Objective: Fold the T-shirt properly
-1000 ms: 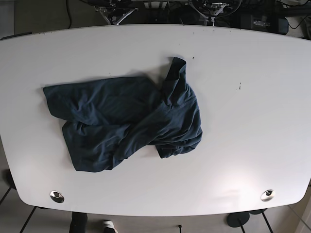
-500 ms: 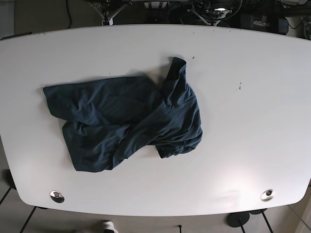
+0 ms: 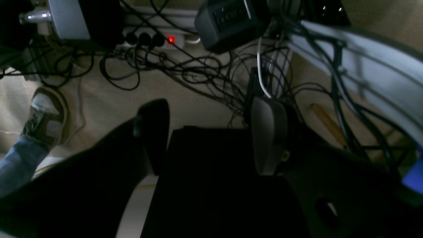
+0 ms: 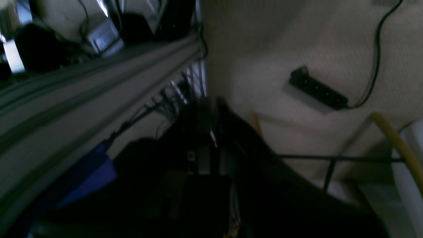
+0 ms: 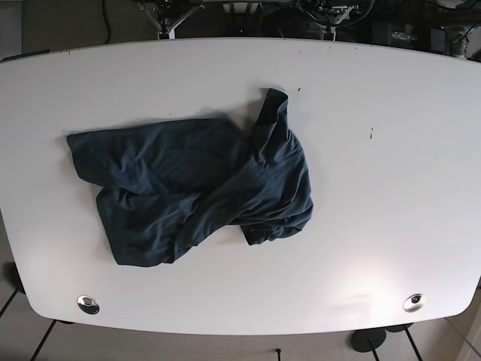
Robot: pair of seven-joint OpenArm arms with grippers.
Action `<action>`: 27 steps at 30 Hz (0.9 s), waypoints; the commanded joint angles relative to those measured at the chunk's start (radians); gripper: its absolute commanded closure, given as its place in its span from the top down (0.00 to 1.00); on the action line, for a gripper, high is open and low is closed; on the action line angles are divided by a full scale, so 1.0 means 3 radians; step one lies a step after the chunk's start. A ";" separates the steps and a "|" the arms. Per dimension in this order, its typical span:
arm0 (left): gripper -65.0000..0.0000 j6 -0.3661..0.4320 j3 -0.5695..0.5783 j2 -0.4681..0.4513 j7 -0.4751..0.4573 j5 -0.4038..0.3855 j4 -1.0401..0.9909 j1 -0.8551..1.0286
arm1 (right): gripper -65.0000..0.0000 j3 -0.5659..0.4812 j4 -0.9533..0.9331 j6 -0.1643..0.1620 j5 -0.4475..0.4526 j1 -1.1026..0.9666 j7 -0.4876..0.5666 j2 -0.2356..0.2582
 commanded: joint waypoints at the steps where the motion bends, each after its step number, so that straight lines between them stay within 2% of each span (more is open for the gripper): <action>1: 0.56 0.0003 -0.0002 -0.0021 -0.0097 -0.0011 0.0003 0.0028 | 0.04 0.0008 -0.0001 0.0019 0.0010 -0.0030 0.0031 0.0012; 6: 0.56 0.0003 -0.0002 -0.0021 -0.0128 -0.0016 0.0018 0.0069 | 0.04 0.0008 -0.0001 0.0019 0.0010 -0.0091 0.0047 0.0012; 10: 0.56 0.0003 -0.0002 -0.0021 -0.0128 -0.0016 0.0387 0.0305 | 0.04 0.0008 0.0076 0.0019 0.0010 -0.0198 0.0057 0.0012; 17: 0.55 0.0008 -0.0007 -0.0021 -0.0128 -0.0011 0.1328 0.0990 | 0.04 0.0008 0.0654 0.0019 0.0010 -0.0725 0.0180 0.0012; 24: 0.55 0.0013 -0.0012 -0.0021 -0.0128 -0.0011 0.2448 0.1783 | 0.04 0.0013 0.1569 0.0019 0.0046 -0.1426 0.0164 0.0155; 27: 0.55 0.0013 -0.0017 -0.0021 -0.0128 -0.0011 0.3041 0.2187 | 0.04 0.0146 0.2060 0.0019 0.0046 -0.1784 0.0164 0.0217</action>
